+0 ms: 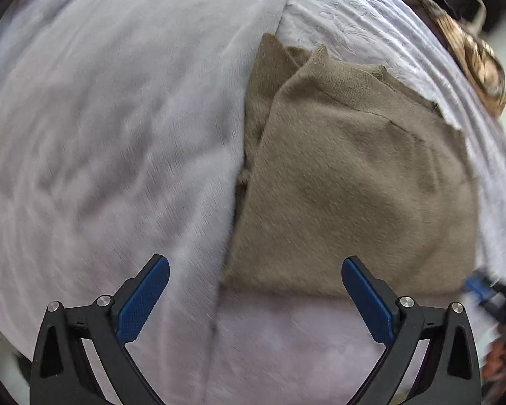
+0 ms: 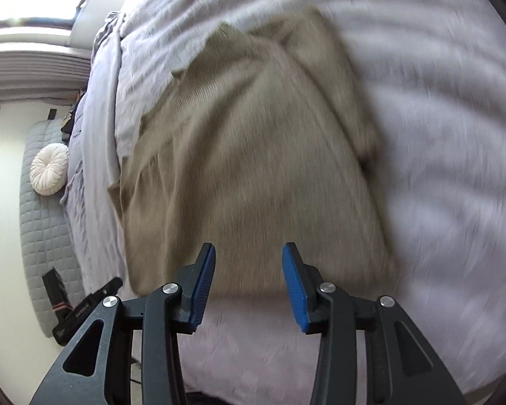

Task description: Fold small clothes

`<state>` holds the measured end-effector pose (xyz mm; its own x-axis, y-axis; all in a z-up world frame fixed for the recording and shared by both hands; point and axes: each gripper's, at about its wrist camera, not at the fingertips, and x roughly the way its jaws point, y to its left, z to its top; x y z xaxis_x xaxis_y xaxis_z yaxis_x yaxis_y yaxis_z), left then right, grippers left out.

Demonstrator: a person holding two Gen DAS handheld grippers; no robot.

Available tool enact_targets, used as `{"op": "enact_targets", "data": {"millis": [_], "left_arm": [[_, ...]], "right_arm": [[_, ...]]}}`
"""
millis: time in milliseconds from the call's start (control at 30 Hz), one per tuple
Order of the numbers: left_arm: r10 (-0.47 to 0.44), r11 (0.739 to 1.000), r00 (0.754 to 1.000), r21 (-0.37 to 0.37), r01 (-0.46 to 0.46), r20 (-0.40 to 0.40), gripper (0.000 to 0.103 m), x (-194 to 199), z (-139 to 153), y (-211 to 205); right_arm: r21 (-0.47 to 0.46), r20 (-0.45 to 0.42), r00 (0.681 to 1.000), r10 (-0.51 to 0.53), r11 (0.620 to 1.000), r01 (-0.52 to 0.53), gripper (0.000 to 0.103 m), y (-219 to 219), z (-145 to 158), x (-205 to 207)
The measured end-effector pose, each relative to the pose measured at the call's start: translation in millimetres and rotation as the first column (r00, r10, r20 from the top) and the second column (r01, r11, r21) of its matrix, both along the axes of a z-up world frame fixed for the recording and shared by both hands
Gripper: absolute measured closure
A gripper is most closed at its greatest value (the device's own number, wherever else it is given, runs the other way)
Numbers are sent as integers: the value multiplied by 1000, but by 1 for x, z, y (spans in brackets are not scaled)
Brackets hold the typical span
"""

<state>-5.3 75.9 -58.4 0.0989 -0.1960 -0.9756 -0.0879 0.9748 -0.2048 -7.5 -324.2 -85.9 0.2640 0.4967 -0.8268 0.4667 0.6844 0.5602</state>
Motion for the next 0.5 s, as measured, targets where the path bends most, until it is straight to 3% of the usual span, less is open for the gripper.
{"op": "enact_targets", "data": {"millis": [100, 133, 267, 333, 433, 467, 500], "left_arm": [[77, 984, 993, -154, -91, -91, 1, -13, -16, 2], [91, 978, 989, -176, -110, -113, 1, -14, -23, 0], [180, 959, 972, -195, -208, -152, 1, -21, -43, 4], [252, 946, 956, -169, -276, -153, 4, -20, -50, 14], [338, 924, 926, -126, -360, -168, 46, -18, -57, 31], [358, 914, 920, -144, -380, -158, 72, -18, -57, 36], [354, 915, 924, -150, -374, -145, 79, -18, -55, 38]], "right_arm": [[58, -42, 994, -99, 993, 102, 54, -4, -12, -30], [72, -51, 990, -128, 989, 132, 51, -7, -15, -35], [124, -85, 952, -293, 945, 302, 49, -21, -36, -59], [169, -66, 920, -387, 904, 393, 49, -29, -46, -62], [230, -54, 879, -474, 851, 473, 51, -36, -57, -55], [235, -61, 875, -481, 845, 481, 75, -36, -59, -50], [224, -73, 878, -473, 850, 476, 92, -38, -59, -46]]}}
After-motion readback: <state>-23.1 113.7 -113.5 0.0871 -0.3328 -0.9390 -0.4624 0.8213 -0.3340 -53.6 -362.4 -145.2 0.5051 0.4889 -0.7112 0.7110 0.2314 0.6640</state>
